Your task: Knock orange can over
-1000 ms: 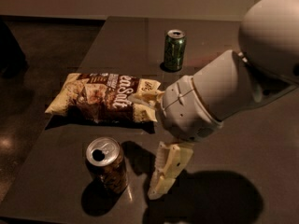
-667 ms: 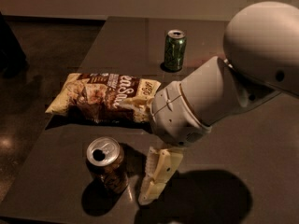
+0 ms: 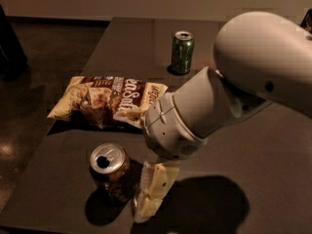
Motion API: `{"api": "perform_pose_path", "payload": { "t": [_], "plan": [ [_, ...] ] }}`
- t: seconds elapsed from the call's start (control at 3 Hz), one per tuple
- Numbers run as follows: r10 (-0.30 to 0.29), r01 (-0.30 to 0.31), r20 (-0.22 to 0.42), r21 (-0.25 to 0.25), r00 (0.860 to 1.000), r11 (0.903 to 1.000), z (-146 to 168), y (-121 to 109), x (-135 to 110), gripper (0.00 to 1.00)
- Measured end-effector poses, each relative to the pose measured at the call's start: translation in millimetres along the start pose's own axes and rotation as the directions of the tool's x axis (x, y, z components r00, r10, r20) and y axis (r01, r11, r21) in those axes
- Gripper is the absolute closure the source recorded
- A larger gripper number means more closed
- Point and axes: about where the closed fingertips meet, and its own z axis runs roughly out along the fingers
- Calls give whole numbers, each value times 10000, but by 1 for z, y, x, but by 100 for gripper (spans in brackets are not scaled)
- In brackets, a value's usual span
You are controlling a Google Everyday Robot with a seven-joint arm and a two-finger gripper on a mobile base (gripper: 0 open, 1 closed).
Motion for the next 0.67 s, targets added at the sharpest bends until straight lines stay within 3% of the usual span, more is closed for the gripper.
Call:
{"api": "perform_pose_path", "payload": {
  "t": [0.67],
  "plan": [
    [-369, 354, -264, -554, 9990, 9978, 19, 10, -7, 0]
  ]
}}
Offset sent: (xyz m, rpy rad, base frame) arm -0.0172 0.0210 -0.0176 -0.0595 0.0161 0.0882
